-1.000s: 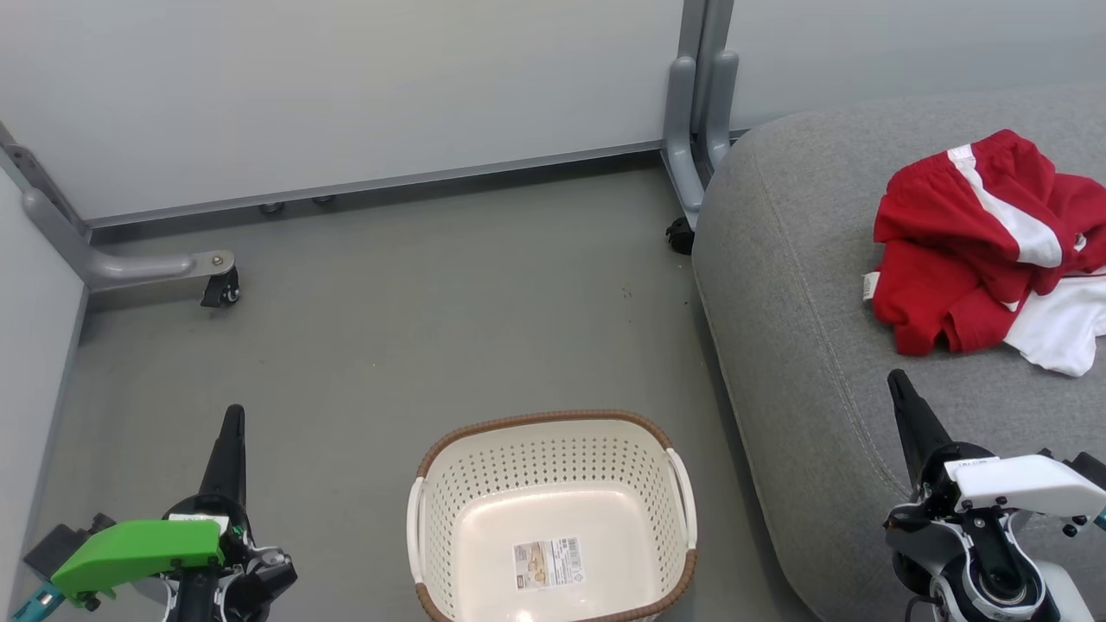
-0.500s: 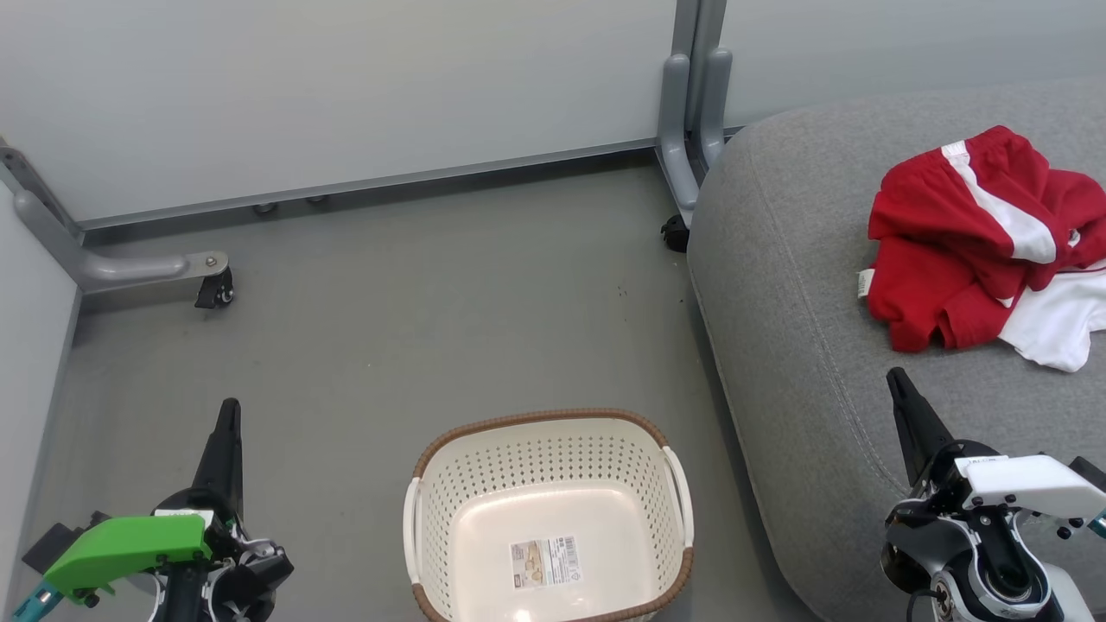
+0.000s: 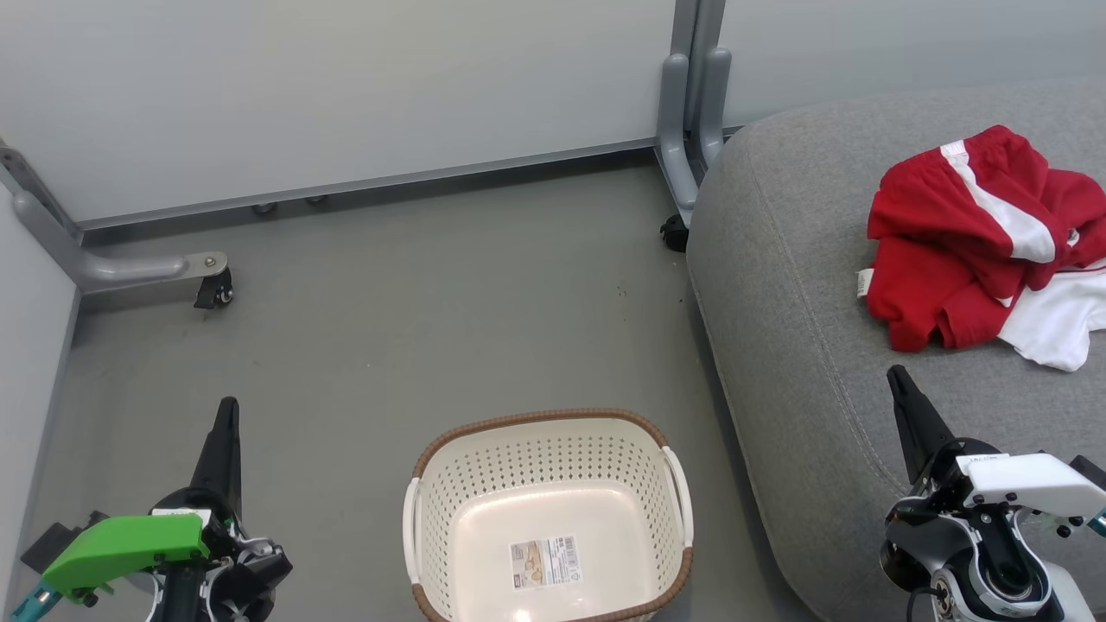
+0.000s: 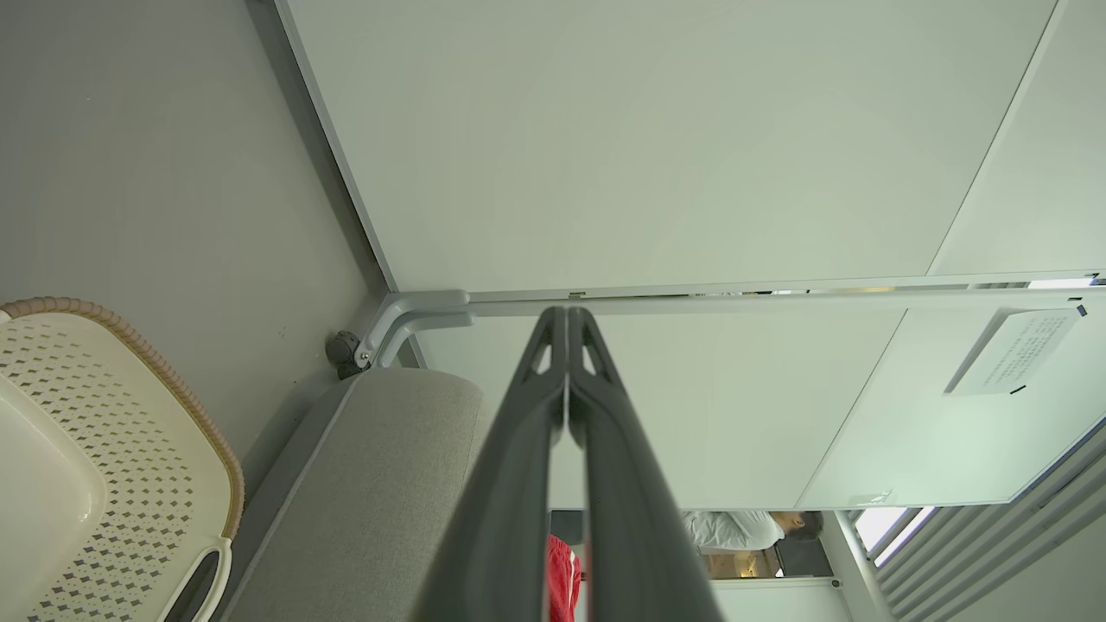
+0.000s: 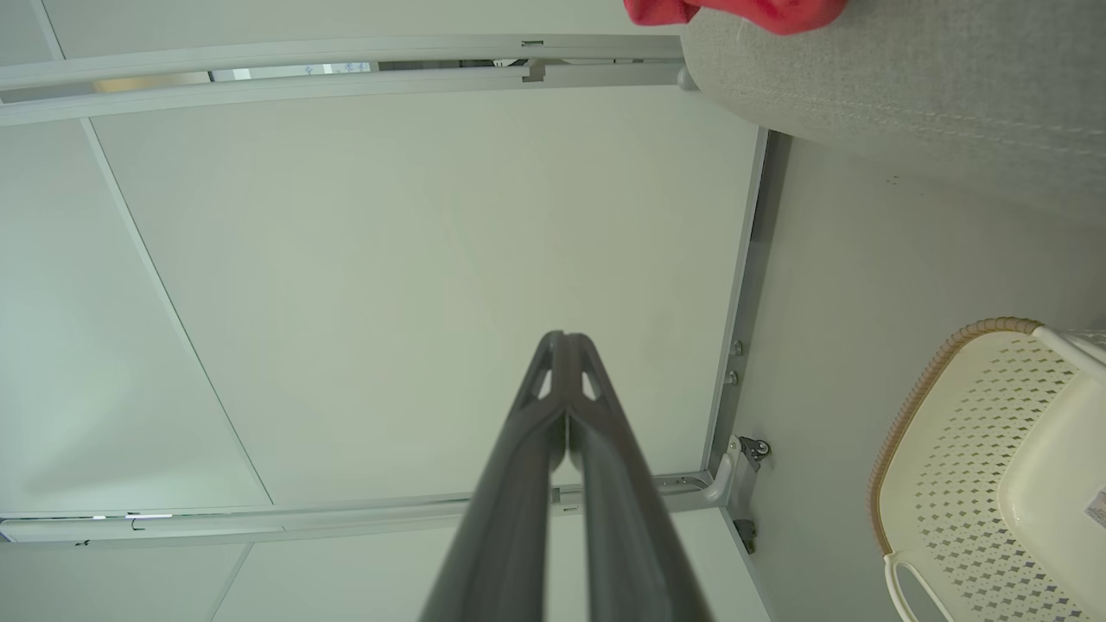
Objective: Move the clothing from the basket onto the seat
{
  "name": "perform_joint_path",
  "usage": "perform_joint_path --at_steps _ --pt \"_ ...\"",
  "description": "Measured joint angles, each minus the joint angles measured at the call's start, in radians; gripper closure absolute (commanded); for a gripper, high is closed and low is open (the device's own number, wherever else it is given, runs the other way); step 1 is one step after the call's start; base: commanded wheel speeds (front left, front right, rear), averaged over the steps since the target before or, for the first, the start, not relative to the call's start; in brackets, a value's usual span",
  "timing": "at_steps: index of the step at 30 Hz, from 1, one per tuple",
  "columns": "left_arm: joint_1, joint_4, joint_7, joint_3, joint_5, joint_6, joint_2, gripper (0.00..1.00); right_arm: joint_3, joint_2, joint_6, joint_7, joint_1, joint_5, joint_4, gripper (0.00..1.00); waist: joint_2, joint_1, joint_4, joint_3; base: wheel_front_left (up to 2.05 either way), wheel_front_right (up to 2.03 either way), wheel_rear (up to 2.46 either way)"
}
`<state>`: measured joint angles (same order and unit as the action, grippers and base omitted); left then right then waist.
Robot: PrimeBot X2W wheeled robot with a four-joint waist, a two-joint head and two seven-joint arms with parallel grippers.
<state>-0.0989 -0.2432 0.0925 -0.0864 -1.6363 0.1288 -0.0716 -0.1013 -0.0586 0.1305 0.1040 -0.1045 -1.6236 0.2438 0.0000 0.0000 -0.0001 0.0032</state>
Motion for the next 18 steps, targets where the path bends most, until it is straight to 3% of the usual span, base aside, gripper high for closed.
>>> perform_joint_path --at_steps 18 --pt "0.0 0.0 0.003 -0.005 0.002 0.0 0.004 1.0 -0.003 0.002 0.0 0.001 0.0 0.0 0.0 1.0 0.0 0.0 0.0 0.0 0.0 0.0 0.0"
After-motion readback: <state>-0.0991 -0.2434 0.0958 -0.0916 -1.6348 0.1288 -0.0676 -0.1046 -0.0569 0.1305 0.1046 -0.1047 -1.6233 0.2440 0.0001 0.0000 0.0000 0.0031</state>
